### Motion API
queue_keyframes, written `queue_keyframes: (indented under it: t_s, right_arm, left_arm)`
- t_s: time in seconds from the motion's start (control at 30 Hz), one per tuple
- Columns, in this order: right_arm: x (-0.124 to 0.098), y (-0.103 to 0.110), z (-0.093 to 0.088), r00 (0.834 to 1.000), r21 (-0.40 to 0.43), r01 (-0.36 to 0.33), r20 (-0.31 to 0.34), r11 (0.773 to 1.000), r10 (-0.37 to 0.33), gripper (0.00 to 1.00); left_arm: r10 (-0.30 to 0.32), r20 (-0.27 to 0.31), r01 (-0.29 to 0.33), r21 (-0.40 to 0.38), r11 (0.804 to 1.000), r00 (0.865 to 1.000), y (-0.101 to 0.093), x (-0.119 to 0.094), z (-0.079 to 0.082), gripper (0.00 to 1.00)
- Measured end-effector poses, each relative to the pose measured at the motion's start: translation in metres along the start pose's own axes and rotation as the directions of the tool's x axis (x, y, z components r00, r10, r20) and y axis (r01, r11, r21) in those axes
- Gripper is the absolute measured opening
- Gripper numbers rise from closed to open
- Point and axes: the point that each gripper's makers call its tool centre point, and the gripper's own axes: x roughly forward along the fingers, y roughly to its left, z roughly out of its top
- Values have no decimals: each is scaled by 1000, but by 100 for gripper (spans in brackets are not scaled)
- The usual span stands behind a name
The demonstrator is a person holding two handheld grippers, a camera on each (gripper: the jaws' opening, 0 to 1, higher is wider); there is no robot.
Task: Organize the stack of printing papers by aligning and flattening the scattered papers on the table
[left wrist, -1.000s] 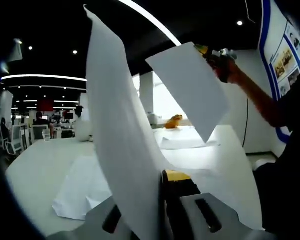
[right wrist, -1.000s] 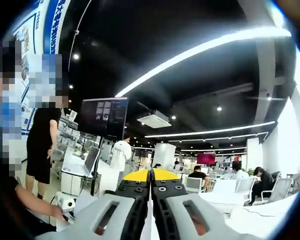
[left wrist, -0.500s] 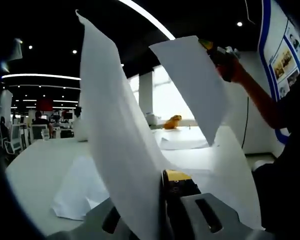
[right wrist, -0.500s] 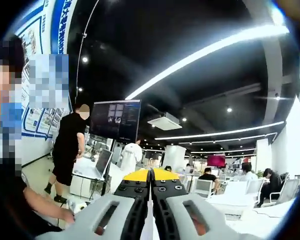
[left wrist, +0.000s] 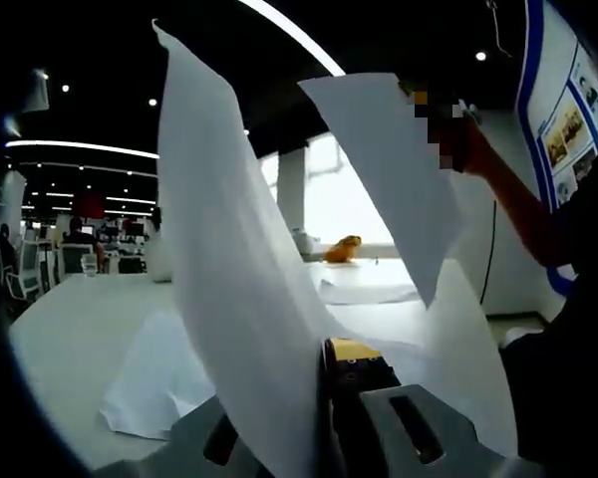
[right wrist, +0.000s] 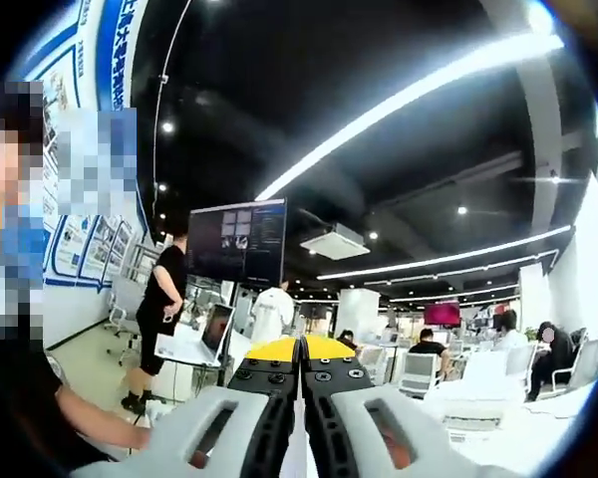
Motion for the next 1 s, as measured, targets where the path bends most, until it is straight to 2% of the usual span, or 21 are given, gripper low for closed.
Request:
queue_keyframes:
  t_s: [0.23, 0.67, 0.83, 0.93, 1.0]
  right_arm:
    - [4, 13, -13, 999, 33, -36, 3, 999, 36, 0]
    - [-3, 27, 0, 992, 144, -102, 93, 984, 89, 0]
    - [-4, 21, -2, 983, 234, -131, 153, 963, 96, 0]
    - [-2, 16, -17, 983, 312, -152, 150, 938, 109, 0]
    - [1, 7, -28, 986, 338, -139, 139, 931, 97, 0]
  left_arm:
    - [-6, 9, 6, -9, 1000, 1000, 0, 1, 1, 7]
    - [2, 40, 0, -35, 999, 999, 1, 1, 3, 7]
    - [-25, 37, 27, -35, 999, 999, -4, 2, 2, 7]
    - [-23, 38, 25, -32, 999, 999, -4, 2, 2, 7]
    - [-24, 42, 26, -35, 999, 999, -3, 2, 2, 7]
